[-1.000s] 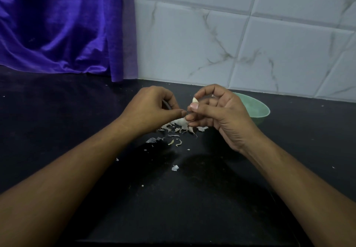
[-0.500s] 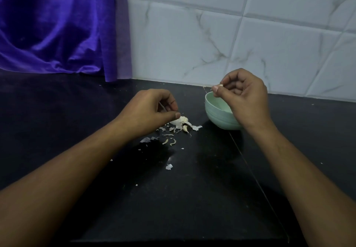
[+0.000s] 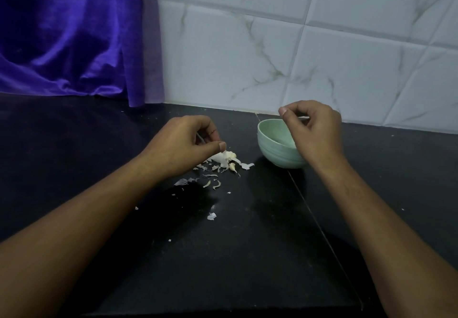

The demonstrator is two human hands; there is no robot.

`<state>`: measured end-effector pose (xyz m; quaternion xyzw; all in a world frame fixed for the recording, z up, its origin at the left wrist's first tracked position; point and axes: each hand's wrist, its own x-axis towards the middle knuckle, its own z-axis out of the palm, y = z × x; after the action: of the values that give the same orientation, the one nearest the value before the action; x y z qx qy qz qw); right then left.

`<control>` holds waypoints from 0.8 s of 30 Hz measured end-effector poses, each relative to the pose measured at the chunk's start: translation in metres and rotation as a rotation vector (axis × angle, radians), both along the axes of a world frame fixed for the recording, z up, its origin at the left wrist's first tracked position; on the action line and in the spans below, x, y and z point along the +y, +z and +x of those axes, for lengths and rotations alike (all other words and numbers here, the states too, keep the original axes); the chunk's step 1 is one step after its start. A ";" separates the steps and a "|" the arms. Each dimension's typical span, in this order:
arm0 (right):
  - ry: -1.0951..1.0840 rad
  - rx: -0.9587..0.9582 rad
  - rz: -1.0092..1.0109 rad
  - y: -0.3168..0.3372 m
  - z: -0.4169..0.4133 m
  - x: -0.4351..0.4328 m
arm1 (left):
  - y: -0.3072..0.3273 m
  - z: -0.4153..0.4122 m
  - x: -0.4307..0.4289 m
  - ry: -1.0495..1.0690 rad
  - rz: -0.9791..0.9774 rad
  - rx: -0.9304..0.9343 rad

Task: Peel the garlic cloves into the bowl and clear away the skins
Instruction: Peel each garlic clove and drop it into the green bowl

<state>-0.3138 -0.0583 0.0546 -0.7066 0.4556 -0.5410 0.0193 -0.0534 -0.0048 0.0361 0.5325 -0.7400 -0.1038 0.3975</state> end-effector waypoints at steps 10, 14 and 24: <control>0.417 0.198 0.071 -0.013 0.043 0.029 | 0.000 0.003 -0.003 0.044 0.038 -0.002; 0.403 0.415 0.283 -0.024 0.046 0.030 | -0.004 0.005 -0.008 0.019 0.077 -0.038; 0.210 0.572 0.312 -0.044 0.057 0.021 | -0.008 0.002 -0.008 0.037 0.080 -0.110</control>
<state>-0.2569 -0.0374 0.0103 -0.8613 0.4446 -0.2398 0.0544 -0.0514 -0.0126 0.0277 0.5664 -0.7461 -0.0966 0.3365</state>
